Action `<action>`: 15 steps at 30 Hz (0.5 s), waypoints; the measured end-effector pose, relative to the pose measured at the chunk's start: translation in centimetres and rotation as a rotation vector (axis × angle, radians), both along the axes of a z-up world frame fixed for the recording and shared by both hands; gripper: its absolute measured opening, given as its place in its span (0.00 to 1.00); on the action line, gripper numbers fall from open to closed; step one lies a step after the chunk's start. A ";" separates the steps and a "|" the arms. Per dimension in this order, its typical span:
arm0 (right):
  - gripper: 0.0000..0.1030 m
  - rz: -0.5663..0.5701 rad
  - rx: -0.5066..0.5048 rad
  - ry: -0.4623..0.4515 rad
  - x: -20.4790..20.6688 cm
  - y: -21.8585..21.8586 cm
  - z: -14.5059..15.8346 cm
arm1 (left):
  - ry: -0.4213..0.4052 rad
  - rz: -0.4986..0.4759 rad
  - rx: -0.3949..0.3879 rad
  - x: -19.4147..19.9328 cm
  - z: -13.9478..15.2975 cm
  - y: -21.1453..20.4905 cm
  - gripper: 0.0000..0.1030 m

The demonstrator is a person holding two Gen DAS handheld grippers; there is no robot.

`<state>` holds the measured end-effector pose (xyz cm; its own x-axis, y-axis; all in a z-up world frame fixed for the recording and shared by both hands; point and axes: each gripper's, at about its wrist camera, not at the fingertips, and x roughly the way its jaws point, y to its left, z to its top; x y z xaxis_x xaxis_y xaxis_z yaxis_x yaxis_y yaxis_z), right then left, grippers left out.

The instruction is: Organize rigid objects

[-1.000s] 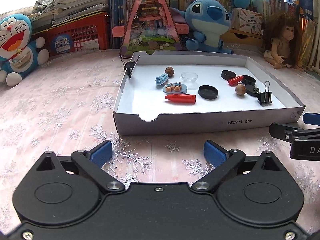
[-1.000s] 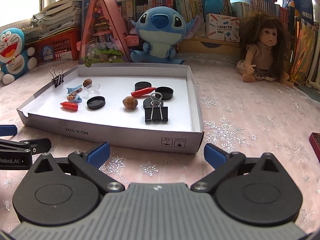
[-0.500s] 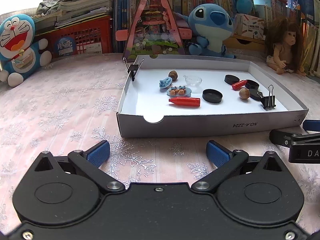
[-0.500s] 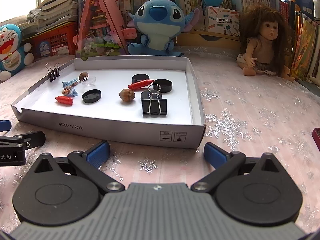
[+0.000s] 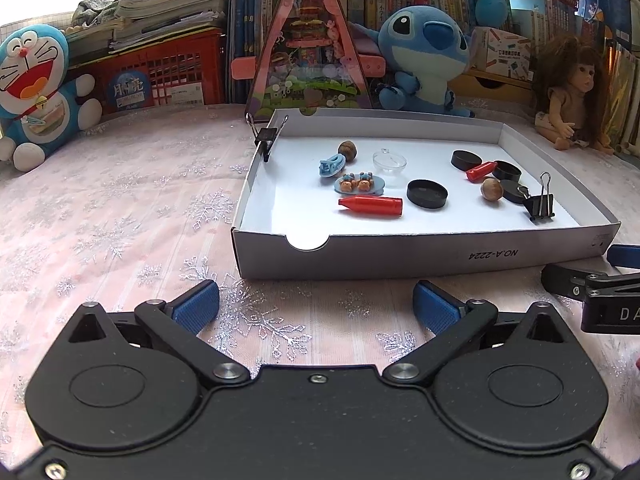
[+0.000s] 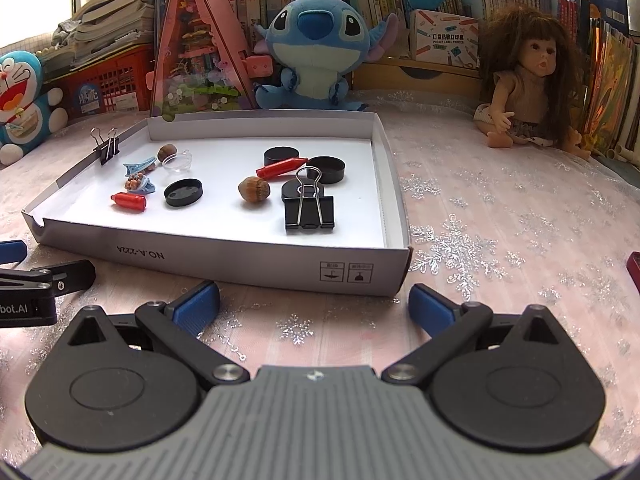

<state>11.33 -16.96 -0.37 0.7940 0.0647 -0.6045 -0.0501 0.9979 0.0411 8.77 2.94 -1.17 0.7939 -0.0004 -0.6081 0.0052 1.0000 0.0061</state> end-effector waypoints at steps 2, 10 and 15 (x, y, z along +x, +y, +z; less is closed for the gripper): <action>1.00 0.000 0.000 0.000 0.0 0.0 0.0 | 0.000 0.001 -0.003 0.1 0.0 0.0 1.00; 1.00 0.000 0.000 0.000 0.0 0.0 0.0 | 0.000 0.001 -0.004 0.1 0.0 0.0 1.00; 1.00 0.000 0.000 0.000 0.0 0.0 0.0 | 0.000 0.001 -0.004 0.1 0.0 0.0 1.00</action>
<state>11.33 -16.96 -0.34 0.7939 0.0645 -0.6046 -0.0499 0.9979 0.0409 8.87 2.96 -1.19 0.7940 -0.0021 -0.6079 0.0039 1.0000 0.0016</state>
